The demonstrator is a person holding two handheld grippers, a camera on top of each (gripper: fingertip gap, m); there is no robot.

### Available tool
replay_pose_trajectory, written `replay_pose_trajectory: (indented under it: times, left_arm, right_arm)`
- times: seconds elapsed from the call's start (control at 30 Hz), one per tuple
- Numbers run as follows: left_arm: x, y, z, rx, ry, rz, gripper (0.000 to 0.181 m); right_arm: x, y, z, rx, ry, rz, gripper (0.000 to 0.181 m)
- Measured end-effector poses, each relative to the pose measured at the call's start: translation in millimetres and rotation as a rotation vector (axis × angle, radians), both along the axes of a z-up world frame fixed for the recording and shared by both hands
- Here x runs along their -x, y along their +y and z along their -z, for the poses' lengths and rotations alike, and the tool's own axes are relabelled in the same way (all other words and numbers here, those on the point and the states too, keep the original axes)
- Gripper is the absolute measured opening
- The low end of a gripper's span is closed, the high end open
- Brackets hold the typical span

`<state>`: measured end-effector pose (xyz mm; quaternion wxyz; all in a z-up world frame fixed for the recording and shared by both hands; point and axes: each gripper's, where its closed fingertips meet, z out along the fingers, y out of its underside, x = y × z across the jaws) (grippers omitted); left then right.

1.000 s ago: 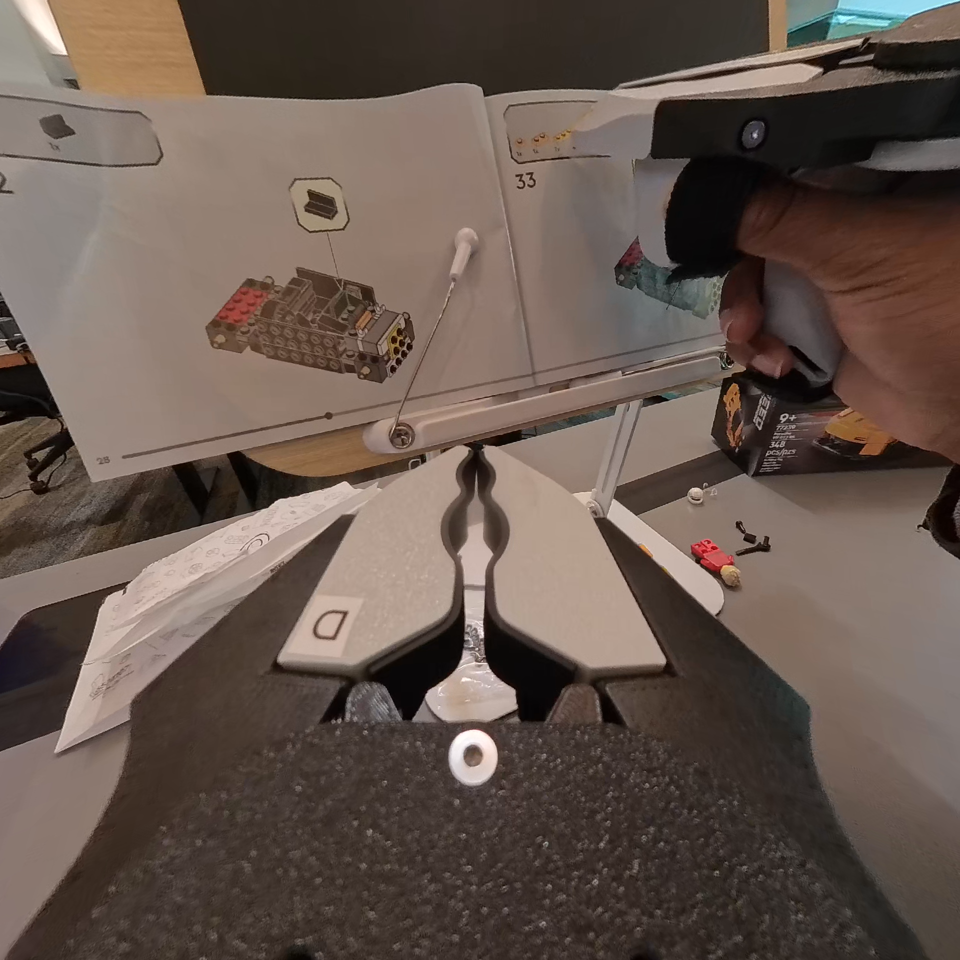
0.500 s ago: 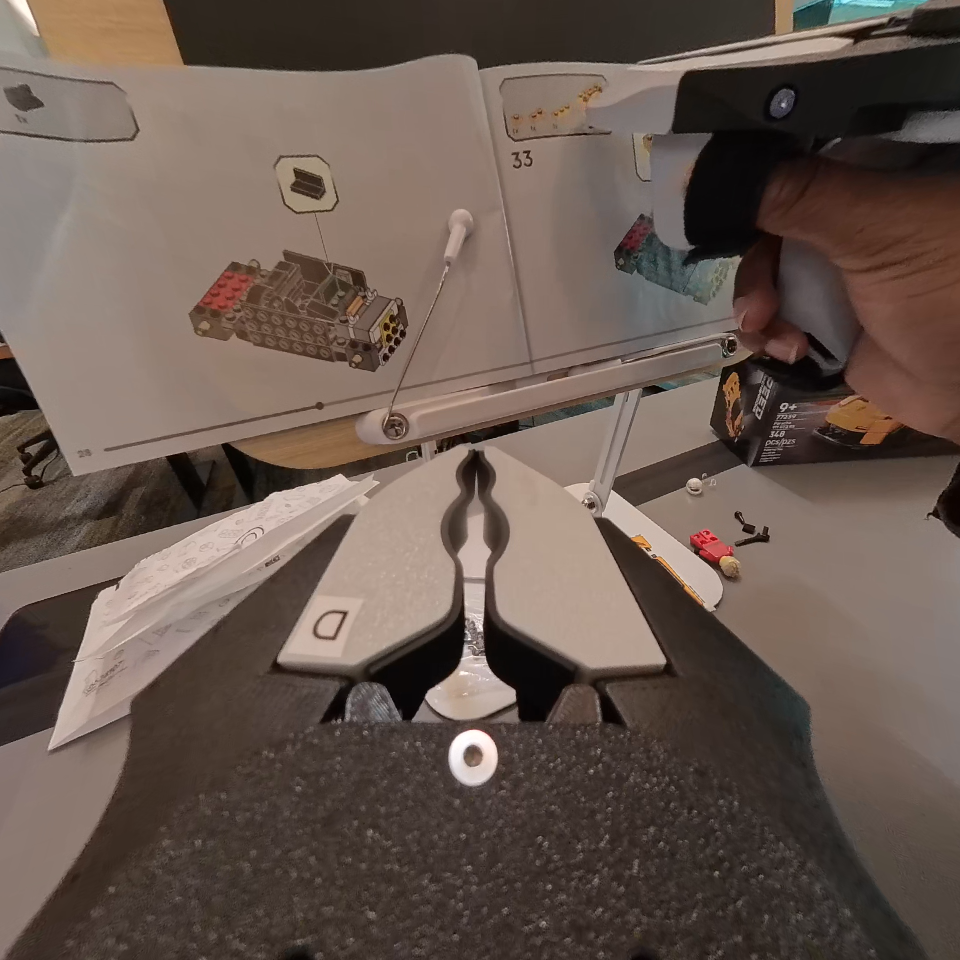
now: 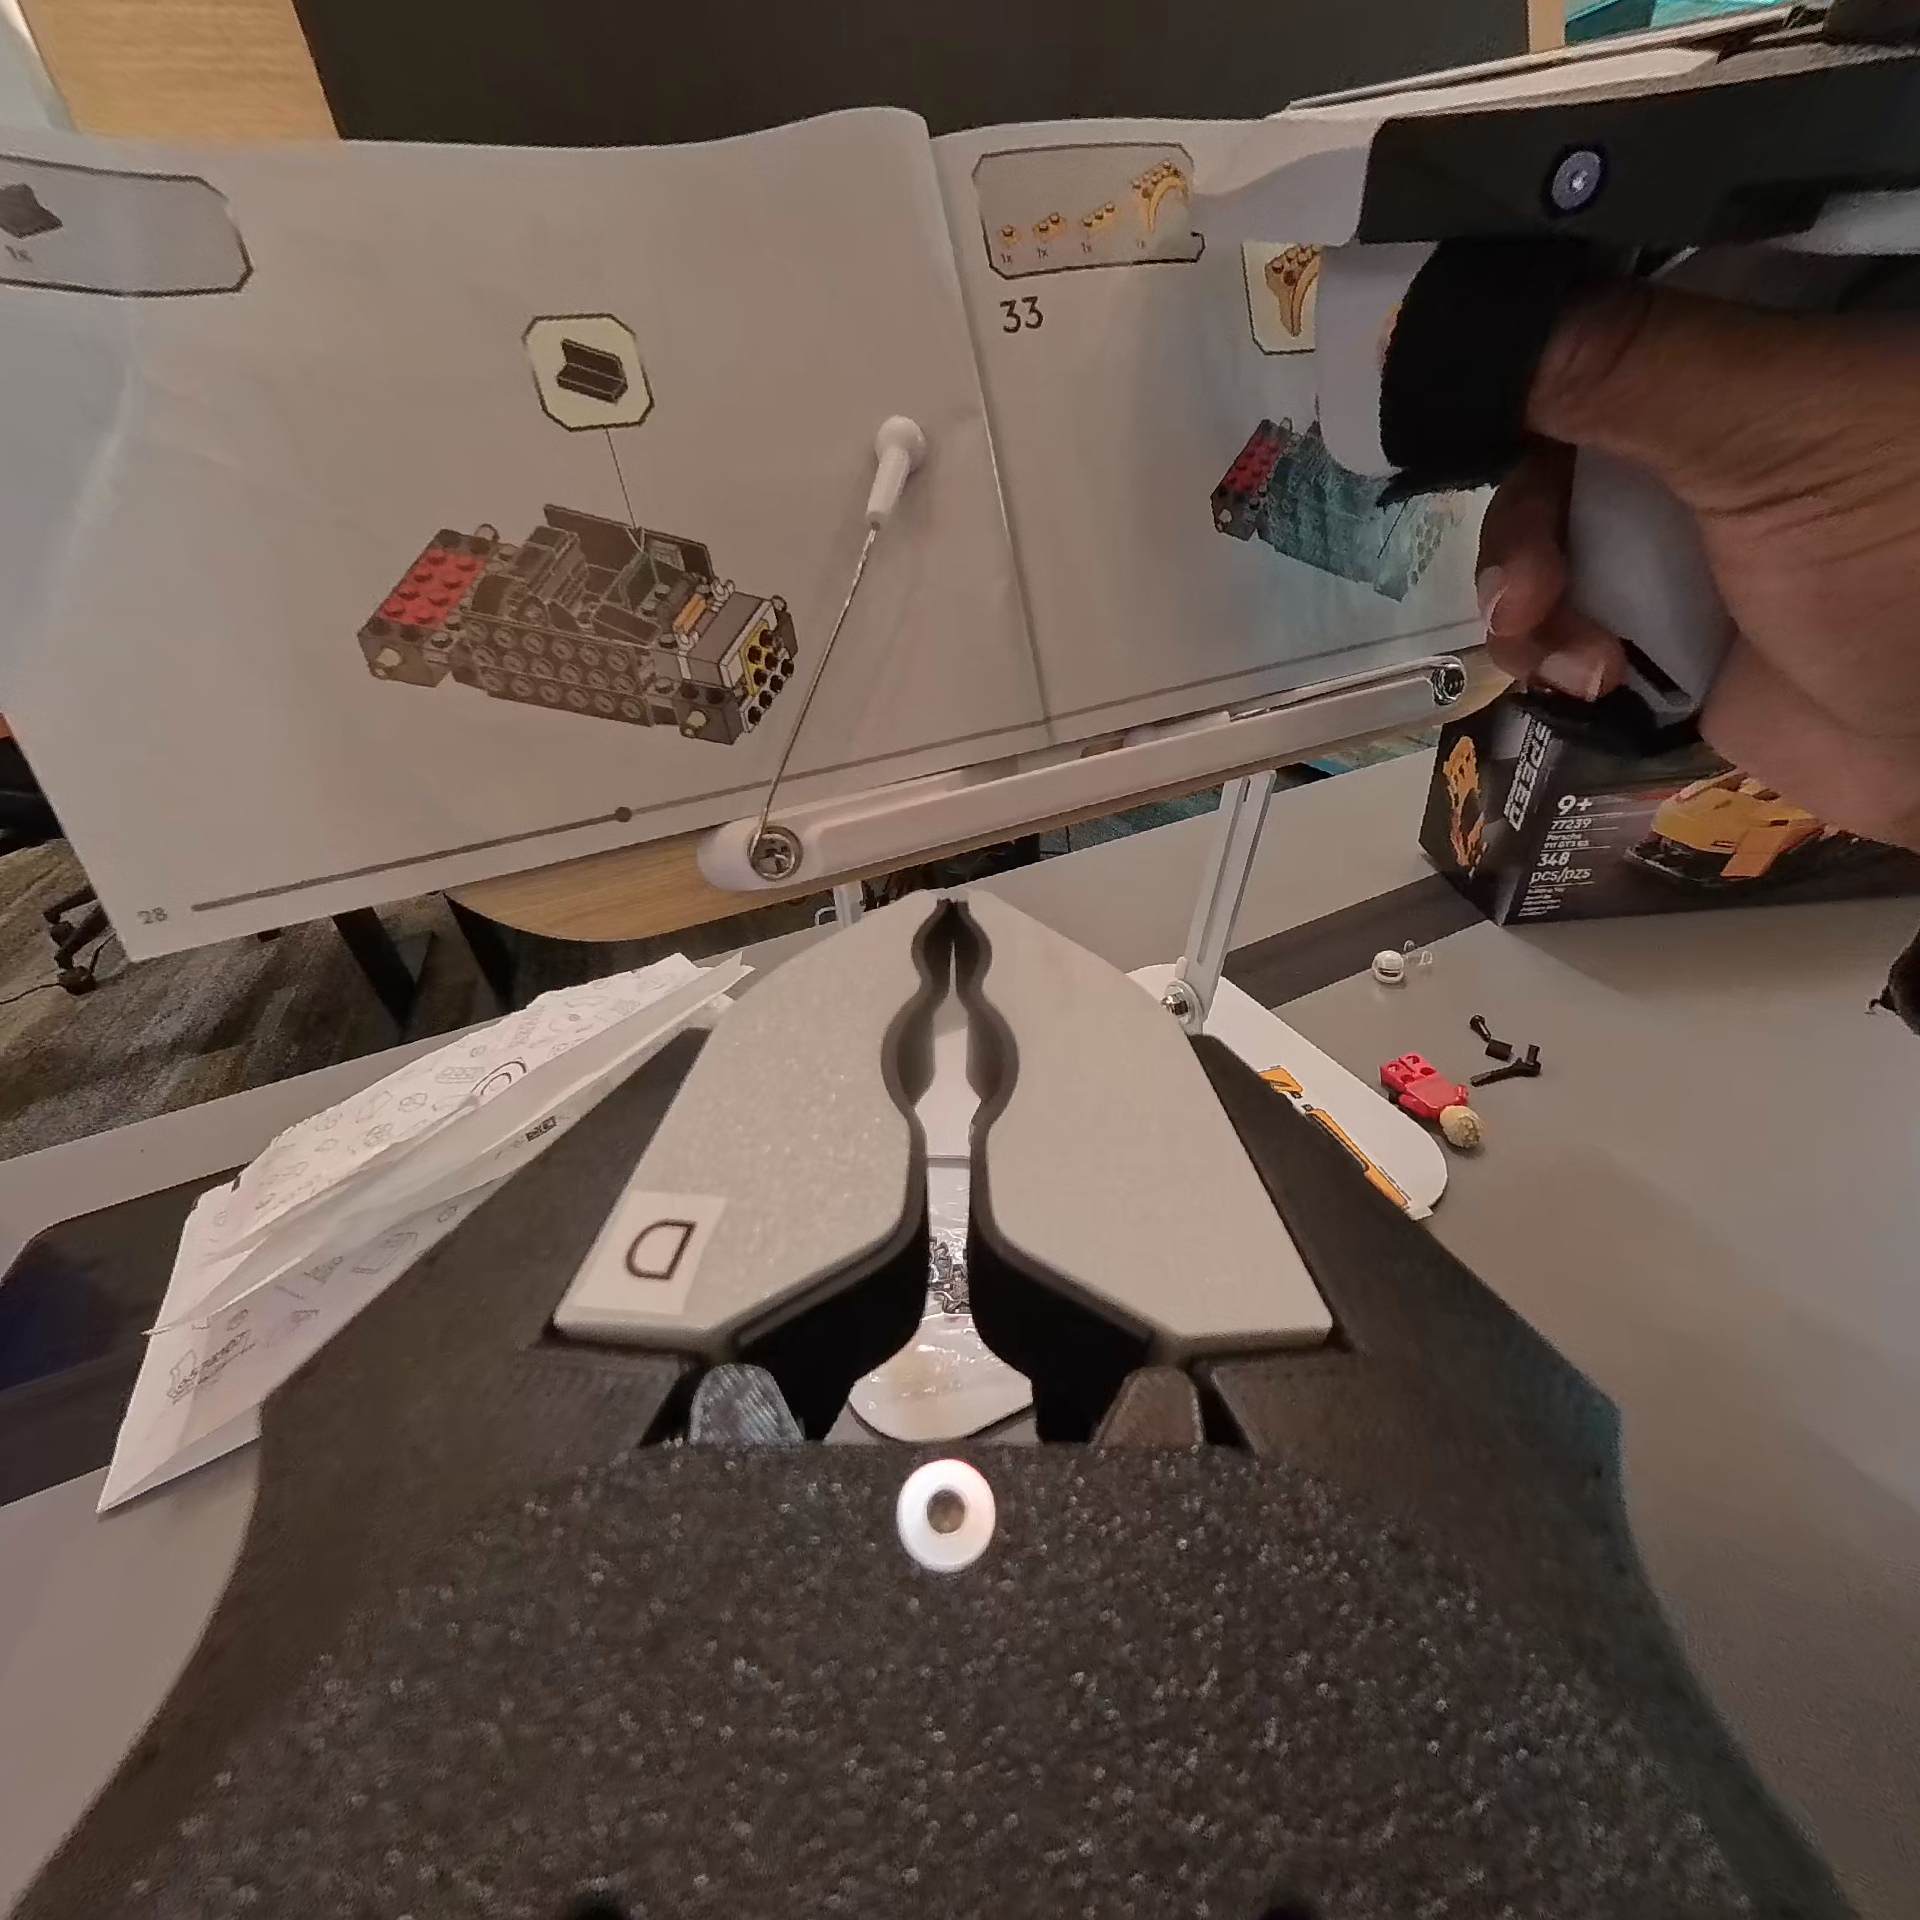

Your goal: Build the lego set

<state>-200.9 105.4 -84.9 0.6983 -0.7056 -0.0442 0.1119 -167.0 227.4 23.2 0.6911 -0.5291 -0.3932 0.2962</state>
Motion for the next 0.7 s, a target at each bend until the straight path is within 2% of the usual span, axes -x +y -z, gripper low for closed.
replay_pose_trajectory:
  times: [0.37,0.5,0.7]
  left_arm:
    - [-3.1,2.0,1.8,0.006,0.007,0.007,0.0]
    - [-10.6,5.7,4.7,0.016,0.018,0.021,0.0]
    - [-30.4,13.3,8.3,0.026,0.017,0.043,0.0]
  right_arm:
    - [-11.8,-6.3,11.0,0.019,0.018,-0.009,0.001]
    - [-27.6,-22.1,30.8,0.048,0.02,-0.031,0.003]
    - [-58.5,-70.1,81.1,0.114,-0.087,-0.194,0.011]
